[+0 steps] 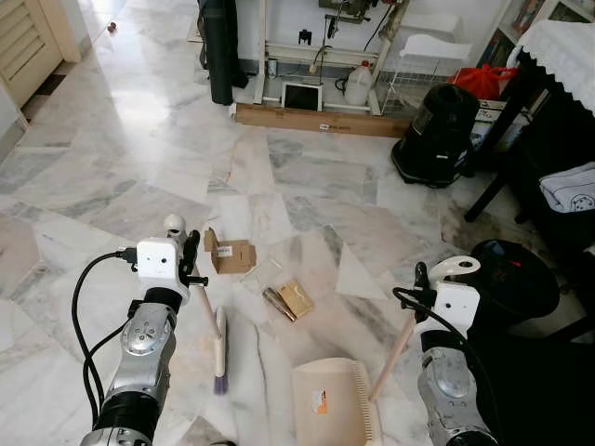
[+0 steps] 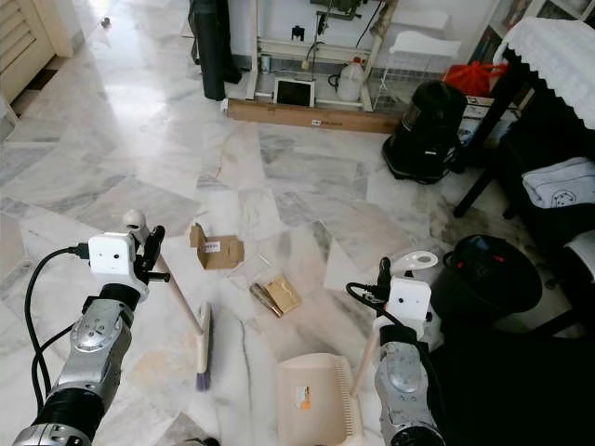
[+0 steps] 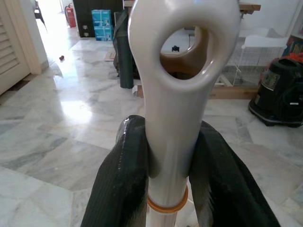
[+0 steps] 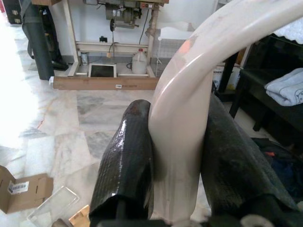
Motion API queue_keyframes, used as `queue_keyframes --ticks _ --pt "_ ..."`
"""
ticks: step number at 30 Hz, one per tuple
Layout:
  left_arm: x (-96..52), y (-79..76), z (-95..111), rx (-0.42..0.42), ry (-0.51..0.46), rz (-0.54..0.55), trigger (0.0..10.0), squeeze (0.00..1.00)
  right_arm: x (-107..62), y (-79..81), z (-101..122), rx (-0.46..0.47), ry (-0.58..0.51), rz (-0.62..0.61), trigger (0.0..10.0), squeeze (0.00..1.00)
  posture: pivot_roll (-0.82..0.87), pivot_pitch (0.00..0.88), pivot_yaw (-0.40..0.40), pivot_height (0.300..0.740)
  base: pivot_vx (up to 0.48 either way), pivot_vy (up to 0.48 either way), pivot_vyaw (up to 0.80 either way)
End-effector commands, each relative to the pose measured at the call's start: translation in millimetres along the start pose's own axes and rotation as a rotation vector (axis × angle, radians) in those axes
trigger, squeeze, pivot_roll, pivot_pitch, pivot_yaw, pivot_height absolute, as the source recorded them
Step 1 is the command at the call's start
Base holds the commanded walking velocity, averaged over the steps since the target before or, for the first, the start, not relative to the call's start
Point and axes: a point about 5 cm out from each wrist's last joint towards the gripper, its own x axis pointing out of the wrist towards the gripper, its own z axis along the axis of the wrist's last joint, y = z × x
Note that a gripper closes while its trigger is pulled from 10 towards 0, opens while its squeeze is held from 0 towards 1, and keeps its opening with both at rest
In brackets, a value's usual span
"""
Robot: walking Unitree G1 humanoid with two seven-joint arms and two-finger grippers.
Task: Sweep floor
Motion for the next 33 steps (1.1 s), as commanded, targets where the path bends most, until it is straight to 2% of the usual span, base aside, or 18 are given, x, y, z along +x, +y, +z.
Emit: queue_keyframes --ticks 1,24,27,33 --pt "1.2 -2.1 4.5 0.007 -0.025 -0.016 10.0 0.0 0.2 -6.9 1.8 0.002 -0.016 -0.023 10.0 0.0 0.13 0.113 -0.099 0.74 0.27 0.0 0.0" --pt "1.1 -2.6 5.1 0.005 -0.028 -0.016 10.0 0.0 0.8 -8.2 1.0 0.023 -0.004 -0.035 10.0 0.0 0.14 0.117 -0.1 0.74 0.306 0.0 0.0" --pt "1.0 -2.7 5.1 0.004 -0.028 -0.016 10.0 0.0 0.9 -8.0 0.9 0.031 -0.003 -0.033 10.0 0.0 0.14 0.117 -0.101 0.74 0.3 0.0 -0.69" --pt "0.6 -2.6 5.6 0.004 -0.031 -0.017 10.0 0.0 0.8 -7.4 1.9 0.02 -0.013 -0.028 10.0 0.0 0.14 0.118 -0.1 0.74 0.3 0.0 0.0"
